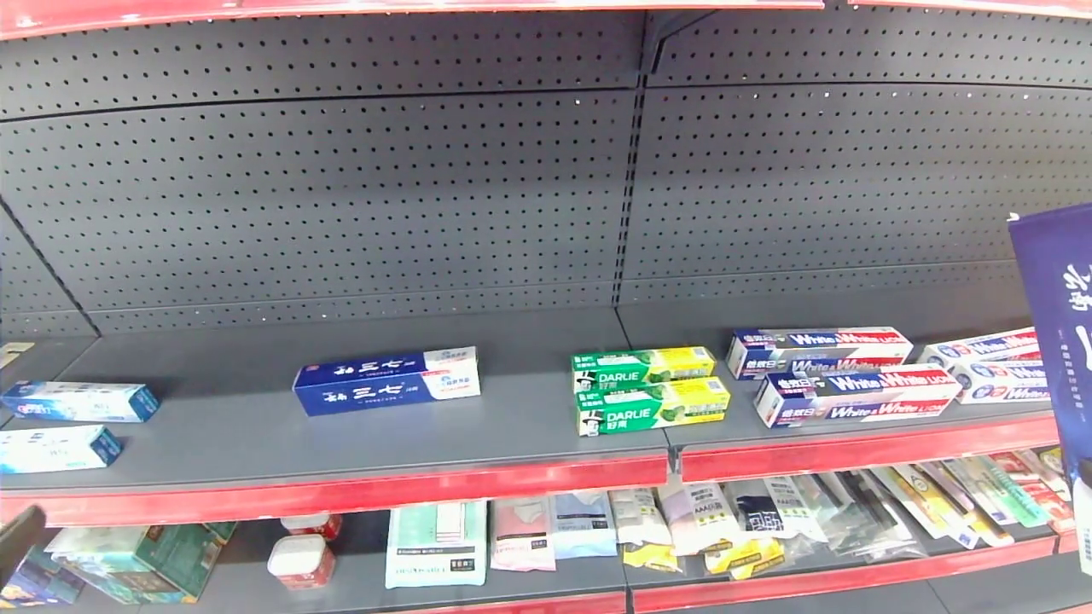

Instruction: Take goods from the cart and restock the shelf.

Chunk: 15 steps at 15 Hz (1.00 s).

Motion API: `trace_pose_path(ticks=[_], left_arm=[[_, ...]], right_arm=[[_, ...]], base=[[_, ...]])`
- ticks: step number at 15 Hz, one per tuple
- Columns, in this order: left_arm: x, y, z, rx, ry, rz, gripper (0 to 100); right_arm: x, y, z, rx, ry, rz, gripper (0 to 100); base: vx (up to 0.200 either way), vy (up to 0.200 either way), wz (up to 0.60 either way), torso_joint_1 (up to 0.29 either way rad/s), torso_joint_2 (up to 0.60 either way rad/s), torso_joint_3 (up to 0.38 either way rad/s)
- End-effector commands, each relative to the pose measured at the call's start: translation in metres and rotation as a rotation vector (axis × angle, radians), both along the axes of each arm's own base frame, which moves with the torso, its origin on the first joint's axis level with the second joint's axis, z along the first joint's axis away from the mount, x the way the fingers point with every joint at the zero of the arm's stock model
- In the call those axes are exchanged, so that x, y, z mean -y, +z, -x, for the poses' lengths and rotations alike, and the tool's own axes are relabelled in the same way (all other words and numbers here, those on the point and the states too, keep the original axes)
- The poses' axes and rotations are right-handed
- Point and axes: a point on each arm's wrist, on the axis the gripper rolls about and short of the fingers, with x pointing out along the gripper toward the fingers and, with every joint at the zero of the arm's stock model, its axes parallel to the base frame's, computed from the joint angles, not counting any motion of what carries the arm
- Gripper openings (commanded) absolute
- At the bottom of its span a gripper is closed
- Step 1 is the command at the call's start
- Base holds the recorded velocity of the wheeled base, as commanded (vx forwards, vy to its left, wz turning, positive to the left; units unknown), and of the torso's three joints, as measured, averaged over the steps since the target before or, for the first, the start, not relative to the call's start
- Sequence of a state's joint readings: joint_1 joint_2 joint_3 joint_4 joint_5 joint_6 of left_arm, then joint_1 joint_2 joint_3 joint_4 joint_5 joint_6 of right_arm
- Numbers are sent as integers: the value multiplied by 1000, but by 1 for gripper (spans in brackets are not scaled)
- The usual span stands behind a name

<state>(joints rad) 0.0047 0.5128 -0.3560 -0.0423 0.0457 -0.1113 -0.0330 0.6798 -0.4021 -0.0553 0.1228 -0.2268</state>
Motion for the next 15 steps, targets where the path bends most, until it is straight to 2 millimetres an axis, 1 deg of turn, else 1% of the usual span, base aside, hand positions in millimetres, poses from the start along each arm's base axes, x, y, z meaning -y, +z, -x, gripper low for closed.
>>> trace_pose_path(ticks=[1, 3, 4, 7, 8, 9, 10, 11, 12, 15], left_arm=[[-4, 7, -115, -221, 71, 12, 100], [-2, -2, -164, -226, 61, 7, 100], [-2, -7, -182, -255, 63, 5, 100], [2, -18, -223, -321, 62, 15, 100], [12, -20, -242, -326, 44, 40, 100], [20, -22, -251, -332, 35, 59, 100], [33, -25, -266, -333, 46, 96, 100], [36, -26, -271, -331, 49, 98, 100], [41, -27, -281, -338, 46, 92, 100], [45, -23, -305, -394, 51, 88, 100]], right_arm=[[0, 2, -3, -6, -7, 1, 0], [0, 3, -5, -11, -7, 5, 0], [0, 2, -6, -18, -5, 8, 0], [0, 3, -6, -14, -3, 19, 0], [0, 2, -5, -10, -1, 26, 0], [0, 2, -5, -13, 0, 29, 0], [0, 2, -5, -13, -2, 31, 0], [0, 2, -6, -18, -1, 31, 0], [0, 1, -6, -19, -1, 31, 0], [0, 0, -6, -21, 0, 30, 0]], base=[[0, 0, 0, 0, 0, 0], [0, 0, 0, 0, 0, 0], [0, 0, 0, 0, 0, 0], [0, 0, 0, 0, 0, 0], [0, 0, 0, 0, 0, 0], [0, 0, 0, 0, 0, 0], [0, 0, 0, 0, 0, 0], [0, 0, 0, 0, 0, 0], [0, 0, 0, 0, 0, 0], [0, 0, 0, 0, 0, 0]])
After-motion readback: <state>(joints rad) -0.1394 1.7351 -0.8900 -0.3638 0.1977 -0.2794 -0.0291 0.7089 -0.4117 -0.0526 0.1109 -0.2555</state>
